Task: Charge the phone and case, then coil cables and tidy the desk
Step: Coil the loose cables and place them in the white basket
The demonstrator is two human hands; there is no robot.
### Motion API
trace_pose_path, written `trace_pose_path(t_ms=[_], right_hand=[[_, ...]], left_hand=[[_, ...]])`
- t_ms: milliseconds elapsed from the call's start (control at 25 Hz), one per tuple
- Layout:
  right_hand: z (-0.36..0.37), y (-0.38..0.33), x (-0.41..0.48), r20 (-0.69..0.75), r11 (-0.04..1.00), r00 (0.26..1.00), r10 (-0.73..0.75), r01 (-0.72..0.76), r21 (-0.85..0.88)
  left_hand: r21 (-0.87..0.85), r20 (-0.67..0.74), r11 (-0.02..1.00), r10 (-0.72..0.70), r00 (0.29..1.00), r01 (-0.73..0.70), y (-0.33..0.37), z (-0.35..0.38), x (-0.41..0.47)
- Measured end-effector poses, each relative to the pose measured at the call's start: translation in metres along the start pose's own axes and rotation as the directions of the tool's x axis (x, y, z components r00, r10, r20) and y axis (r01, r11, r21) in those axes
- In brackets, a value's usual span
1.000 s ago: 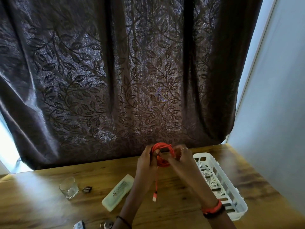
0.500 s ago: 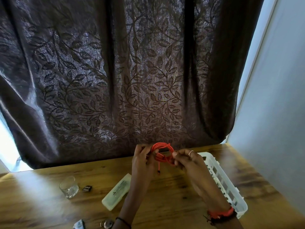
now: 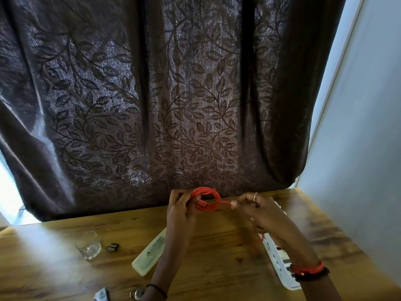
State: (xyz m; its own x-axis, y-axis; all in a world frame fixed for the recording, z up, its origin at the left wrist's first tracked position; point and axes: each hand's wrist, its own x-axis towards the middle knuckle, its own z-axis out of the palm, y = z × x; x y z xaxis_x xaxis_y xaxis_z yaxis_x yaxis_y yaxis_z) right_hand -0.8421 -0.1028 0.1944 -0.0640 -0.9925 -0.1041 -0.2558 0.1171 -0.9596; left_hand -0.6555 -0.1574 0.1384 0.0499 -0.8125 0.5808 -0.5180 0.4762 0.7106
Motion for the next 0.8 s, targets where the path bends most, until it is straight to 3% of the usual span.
trace_pose_path(t_ms=[120,200,280,360,400,520,800], right_hand=[[0.007,0.006,0.004,-0.116,0.979,0.976,-0.183,0.169,-0.117],[0.016,0.017,0.012,-0.281,0.920,0.907,-0.312,0.215,-0.327],[0.023,0.025,0.018,-0.417,0.839,0.792,-0.447,0.209,-0.502],[0.030,0.033,0.019,-0.402,0.745,0.747,-0.529,0.183,-0.641],[0.031,0.036,0.019,-0.392,0.740,0.759,-0.519,0.170,-0.651],[0.039,0.033,0.016,-0.476,0.867,0.824,-0.306,0.035,-0.497],[0.057,0.023,0.010,-0.463,0.958,0.867,-0.187,0.055,-0.282]], left_hand=[[-0.153,0.041,0.962,-0.224,0.974,0.227,-0.002,0.005,0.003],[-0.345,0.157,0.841,-0.385,0.909,0.416,0.000,0.010,-0.002],[-0.494,0.277,0.675,-0.475,0.835,0.548,0.007,0.015,-0.012],[-0.541,0.342,0.577,-0.514,0.787,0.612,0.011,0.020,-0.021],[-0.545,0.349,0.565,-0.519,0.780,0.620,0.011,0.022,-0.024],[-0.568,0.350,0.542,-0.522,0.778,0.619,0.010,0.027,-0.028],[-0.585,0.395,0.528,-0.478,0.785,0.616,0.007,0.031,-0.032]])
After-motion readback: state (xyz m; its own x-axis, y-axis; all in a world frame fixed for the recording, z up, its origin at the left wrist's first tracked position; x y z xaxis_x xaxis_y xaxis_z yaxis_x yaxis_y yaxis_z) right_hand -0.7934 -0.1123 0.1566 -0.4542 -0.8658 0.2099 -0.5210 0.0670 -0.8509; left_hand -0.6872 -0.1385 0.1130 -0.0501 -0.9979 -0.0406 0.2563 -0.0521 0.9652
